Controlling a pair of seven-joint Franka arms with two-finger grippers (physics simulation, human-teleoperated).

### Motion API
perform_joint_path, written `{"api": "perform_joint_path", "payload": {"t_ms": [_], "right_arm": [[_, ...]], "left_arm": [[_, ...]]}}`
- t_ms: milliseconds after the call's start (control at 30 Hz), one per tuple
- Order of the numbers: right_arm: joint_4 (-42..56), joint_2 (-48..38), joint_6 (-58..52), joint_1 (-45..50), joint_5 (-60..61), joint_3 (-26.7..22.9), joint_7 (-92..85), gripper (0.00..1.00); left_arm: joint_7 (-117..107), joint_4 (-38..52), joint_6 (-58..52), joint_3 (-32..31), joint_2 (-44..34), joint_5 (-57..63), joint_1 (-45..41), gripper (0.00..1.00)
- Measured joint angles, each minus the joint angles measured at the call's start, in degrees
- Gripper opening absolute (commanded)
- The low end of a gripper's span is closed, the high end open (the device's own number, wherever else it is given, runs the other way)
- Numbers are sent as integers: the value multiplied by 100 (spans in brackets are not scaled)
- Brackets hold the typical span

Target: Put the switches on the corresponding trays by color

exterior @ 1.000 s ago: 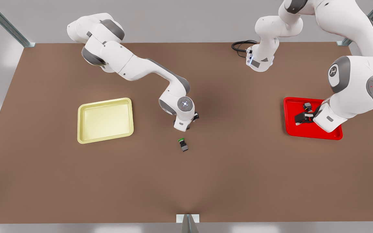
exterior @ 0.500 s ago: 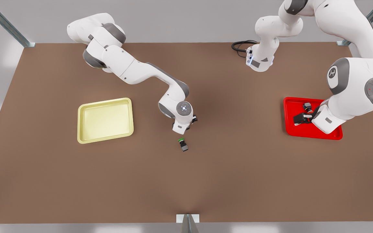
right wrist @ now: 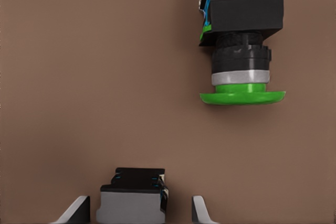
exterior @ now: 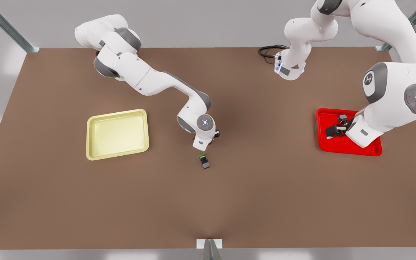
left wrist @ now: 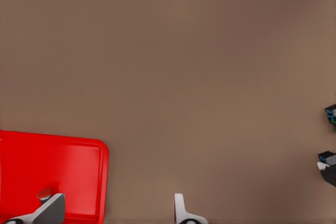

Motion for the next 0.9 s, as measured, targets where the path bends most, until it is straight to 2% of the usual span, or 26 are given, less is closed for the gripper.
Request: {"api": "perform_joint_path", "payload": {"t_ms": [67,467,667,733,800,867,900], "right_arm": [[19,-4,-8,0,0,0,8,49],[159,-21,-105,-17,43,9,-56,50],[54,-644,-993,-393,115,201,-520,50],[-798,-1295,-1033,-1327,134,660,-1149,51],[-2121,-2302,-1037,-2852,135,1305,-2121,52],[-3206,-3209,-1178,-4565,133,2160,-3036,52],[-3596,-3629,-1284,-5117,133,2303,-3417,52]], "left_arm": [[-34,1,0,0,1,0,0,100],[-140,37,-44,0,1,0,-7,100],[-181,31,-28,-43,0,0,-23,100],[-185,27,-26,-53,-8,0,-3,100],[-185,28,-27,-53,-8,0,-2,100],[-235,27,-18,-72,-1,0,4,100],[-238,27,-10,-79,1,0,-8,100]]}}
